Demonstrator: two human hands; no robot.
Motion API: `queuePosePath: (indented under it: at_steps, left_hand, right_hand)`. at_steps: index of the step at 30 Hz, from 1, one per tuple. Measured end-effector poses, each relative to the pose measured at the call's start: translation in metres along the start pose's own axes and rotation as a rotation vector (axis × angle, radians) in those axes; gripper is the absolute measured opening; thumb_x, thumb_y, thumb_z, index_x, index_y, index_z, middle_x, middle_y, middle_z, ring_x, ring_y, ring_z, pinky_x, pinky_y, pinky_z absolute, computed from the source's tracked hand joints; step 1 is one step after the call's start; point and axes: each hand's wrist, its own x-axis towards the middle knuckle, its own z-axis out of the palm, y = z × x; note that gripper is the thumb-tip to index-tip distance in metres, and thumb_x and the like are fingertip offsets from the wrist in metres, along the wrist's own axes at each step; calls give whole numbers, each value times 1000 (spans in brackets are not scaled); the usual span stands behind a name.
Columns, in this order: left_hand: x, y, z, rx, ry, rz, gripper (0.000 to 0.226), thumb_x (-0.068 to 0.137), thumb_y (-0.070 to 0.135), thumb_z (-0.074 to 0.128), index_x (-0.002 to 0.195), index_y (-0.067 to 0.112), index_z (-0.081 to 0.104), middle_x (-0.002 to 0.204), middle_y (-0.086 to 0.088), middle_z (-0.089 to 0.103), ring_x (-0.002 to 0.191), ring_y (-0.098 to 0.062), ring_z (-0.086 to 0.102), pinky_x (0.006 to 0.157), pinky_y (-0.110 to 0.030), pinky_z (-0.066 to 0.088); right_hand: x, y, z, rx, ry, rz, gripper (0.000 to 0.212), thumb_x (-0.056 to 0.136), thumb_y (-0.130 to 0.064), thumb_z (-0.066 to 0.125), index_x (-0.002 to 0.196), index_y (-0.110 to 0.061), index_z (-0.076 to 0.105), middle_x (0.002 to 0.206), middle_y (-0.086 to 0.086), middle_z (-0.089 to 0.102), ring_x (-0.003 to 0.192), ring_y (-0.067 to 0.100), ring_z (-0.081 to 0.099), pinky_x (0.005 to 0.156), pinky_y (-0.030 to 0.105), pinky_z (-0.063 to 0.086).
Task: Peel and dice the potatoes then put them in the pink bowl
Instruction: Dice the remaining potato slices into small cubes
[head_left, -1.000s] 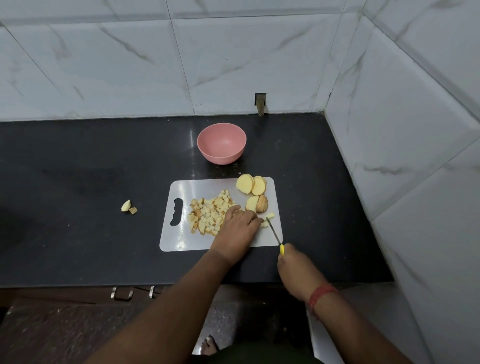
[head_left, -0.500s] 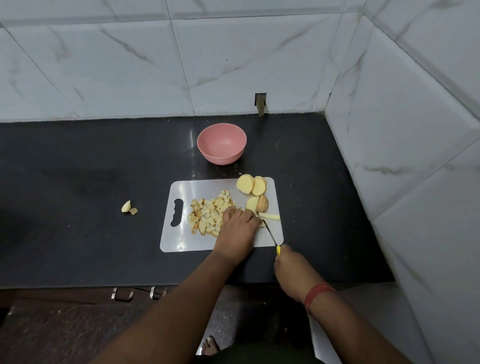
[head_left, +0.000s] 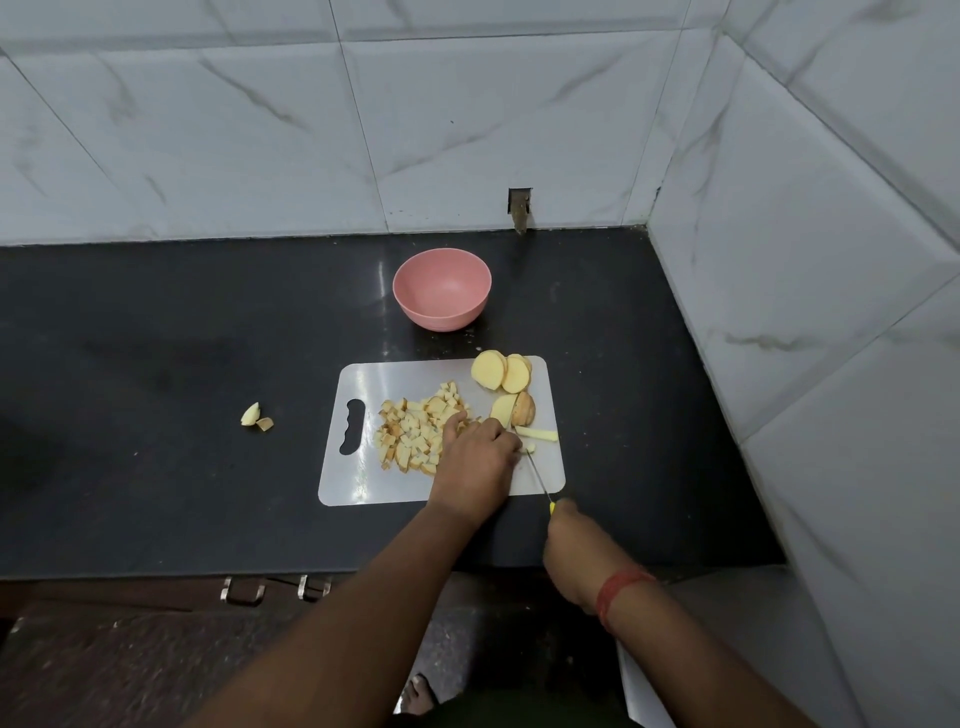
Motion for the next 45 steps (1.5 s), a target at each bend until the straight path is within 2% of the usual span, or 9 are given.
queuePosePath:
  at_steps: [12, 15, 18, 21, 27, 30, 35, 40, 45]
  left_hand:
    - [-8, -9, 1, 12, 29, -18, 13, 92, 31, 62, 90, 21, 69, 90, 4, 58, 91, -22, 56, 110, -51, 31]
    - [-7, -9, 0, 19, 13, -33, 15, 94, 32, 60, 91, 22, 71, 90, 5, 60, 92, -21, 56, 111, -51, 30]
    - [-6, -9, 1, 25, 26, -22, 15, 94, 32, 61, 89, 22, 72, 87, 5, 60, 89, -21, 57, 110, -51, 30]
    - [-4, -9, 1, 31, 35, -19, 16, 94, 32, 62, 87, 21, 71, 85, 4, 61, 87, -22, 57, 109, -51, 31]
    - [-3, -11, 0, 41, 31, 3, 12, 93, 32, 64, 91, 22, 71, 89, 4, 60, 91, -22, 57, 109, -52, 32]
    - [-4, -14, 0, 39, 38, -5, 17, 91, 37, 64, 97, 22, 69, 94, 3, 59, 94, -23, 54, 108, -51, 32]
    - [-11, -19, -3, 31, 64, -14, 18, 90, 36, 60, 96, 21, 69, 98, 3, 55, 95, -22, 49, 105, -48, 33]
    - [-10, -18, -2, 30, 58, -40, 13, 89, 32, 64, 92, 21, 71, 93, 4, 56, 93, -22, 50, 106, -48, 30]
    - [-10, -18, -1, 23, 53, -57, 13, 90, 31, 64, 90, 21, 72, 91, 4, 56, 91, -22, 51, 107, -49, 32]
  right_hand:
    - [0, -9, -12, -2, 42, -61, 26, 99, -10, 34, 122, -2, 44, 115, 19, 56, 106, 34, 58, 75, 30, 38]
    - [1, -14, -12, -13, 14, -68, 11, 99, -11, 34, 108, -11, 39, 116, 19, 55, 107, 34, 57, 73, 30, 38]
    - [5, -15, -11, 4, -4, -42, 6, 98, -11, 36, 103, -14, 33, 116, 18, 56, 107, 33, 58, 60, 27, 37]
    - [9, -13, -8, 19, -14, -21, 9, 97, -11, 38, 106, -15, 35, 117, 18, 56, 107, 32, 58, 57, 18, 31]
    - [-4, 1, 0, -41, -24, -27, 10, 97, -8, 35, 105, -14, 36, 99, 11, 58, 100, 28, 61, 54, 25, 34]
    - [-7, 3, -5, -21, 2, -35, 20, 98, -9, 36, 116, -6, 43, 113, 16, 59, 102, 31, 60, 70, 28, 39]
    - [-1, -9, -11, 5, -21, -61, 20, 98, -9, 35, 117, -8, 42, 117, 20, 56, 106, 35, 58, 56, 19, 30]
    - [-2, -17, -13, -29, 4, -97, 6, 98, -10, 34, 102, -14, 30, 109, 16, 56, 83, 22, 46, 53, 19, 28]
    - [1, -18, -5, -51, 48, -20, 8, 94, -8, 37, 96, -14, 32, 70, -2, 38, 56, 10, 37, 46, 25, 23]
